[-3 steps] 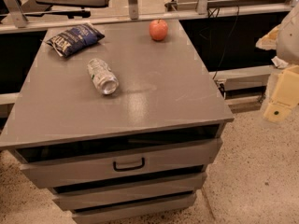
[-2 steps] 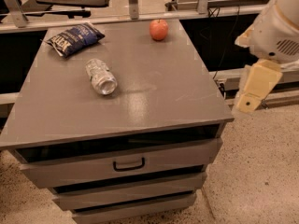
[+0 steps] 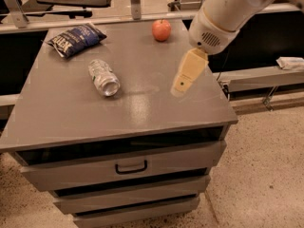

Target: Place 7up can upright

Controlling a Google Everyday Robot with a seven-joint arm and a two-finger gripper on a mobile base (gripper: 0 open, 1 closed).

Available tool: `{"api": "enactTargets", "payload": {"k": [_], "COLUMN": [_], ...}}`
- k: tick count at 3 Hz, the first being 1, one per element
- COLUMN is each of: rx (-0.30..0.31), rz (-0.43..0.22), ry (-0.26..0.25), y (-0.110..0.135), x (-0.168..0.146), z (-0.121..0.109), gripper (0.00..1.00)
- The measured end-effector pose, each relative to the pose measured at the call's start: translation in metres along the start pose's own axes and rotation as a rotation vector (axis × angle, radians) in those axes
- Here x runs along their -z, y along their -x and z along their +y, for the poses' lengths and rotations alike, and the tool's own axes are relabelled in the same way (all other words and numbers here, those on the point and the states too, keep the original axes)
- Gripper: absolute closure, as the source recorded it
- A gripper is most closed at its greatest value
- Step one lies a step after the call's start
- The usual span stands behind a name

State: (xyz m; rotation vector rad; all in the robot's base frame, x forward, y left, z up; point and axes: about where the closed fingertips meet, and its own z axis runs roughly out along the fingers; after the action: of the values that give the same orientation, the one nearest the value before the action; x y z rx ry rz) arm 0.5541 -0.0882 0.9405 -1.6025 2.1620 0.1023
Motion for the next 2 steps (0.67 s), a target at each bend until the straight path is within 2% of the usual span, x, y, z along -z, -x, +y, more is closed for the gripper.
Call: {"api": "enactTargets", "payload": {"k": [1,2], "rx": [-0.076,-0.078], "rz": [-0.068,-0.07], "ry": [0.019,0.019], "y": [0.0549,0.0562], "x": [-0.0309,-0.0317], "z": [-0.0195,-0.0196], "gripper": [0.0,0.0]}}
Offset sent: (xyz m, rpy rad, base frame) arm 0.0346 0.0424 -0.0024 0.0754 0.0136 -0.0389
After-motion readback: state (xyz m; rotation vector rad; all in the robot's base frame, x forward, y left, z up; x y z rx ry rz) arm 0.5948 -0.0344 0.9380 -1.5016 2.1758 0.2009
